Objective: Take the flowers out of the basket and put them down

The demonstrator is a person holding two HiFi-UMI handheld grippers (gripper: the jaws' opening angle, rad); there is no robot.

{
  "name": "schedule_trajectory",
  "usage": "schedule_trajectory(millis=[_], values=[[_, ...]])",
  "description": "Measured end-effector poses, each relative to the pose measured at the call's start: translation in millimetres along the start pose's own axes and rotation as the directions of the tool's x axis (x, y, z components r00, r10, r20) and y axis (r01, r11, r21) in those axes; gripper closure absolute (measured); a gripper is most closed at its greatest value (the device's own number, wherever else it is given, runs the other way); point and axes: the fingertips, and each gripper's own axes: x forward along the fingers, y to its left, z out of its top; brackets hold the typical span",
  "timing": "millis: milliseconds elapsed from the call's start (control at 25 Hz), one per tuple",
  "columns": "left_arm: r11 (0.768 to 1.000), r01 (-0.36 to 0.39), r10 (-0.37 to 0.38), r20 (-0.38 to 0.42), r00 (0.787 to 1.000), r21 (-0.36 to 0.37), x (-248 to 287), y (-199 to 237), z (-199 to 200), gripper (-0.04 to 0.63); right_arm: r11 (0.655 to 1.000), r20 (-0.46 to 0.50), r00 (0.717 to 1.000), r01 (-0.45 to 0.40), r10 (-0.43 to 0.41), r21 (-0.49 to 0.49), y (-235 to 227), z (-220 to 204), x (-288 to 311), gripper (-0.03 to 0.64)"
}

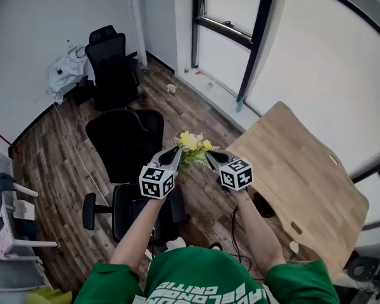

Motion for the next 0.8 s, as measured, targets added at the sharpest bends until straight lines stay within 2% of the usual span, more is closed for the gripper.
schedule_trajectory(millis=[280,480,640,800], values=[[0.989,0.147,-0.145,-0.033,0.989,0.036,52,-135,-12,0.56,0.989,0.037,0.99,0.131,-0.134,0.072,-64,-38,-126,0.611],[0.965,0.257,-0.254,-0.057,0.965,0.058,85,-235,-25,0.56,0.964,0.048,0.969,0.236,-0.244,0.122,-105,-75,-222,0.611],[0.928,0.366,-0.361,-0.081,0.929,0.069,113,-316,-34,0.56,0.925,0.052,0.934,0.341,-0.354,0.168,-137,-102,-302,0.611],[0.872,0.482,-0.473,-0.111,0.874,0.08,137,-396,-44,0.56,0.868,0.059,0.882,0.446,-0.468,0.219,-163,-125,-380,0.611]])
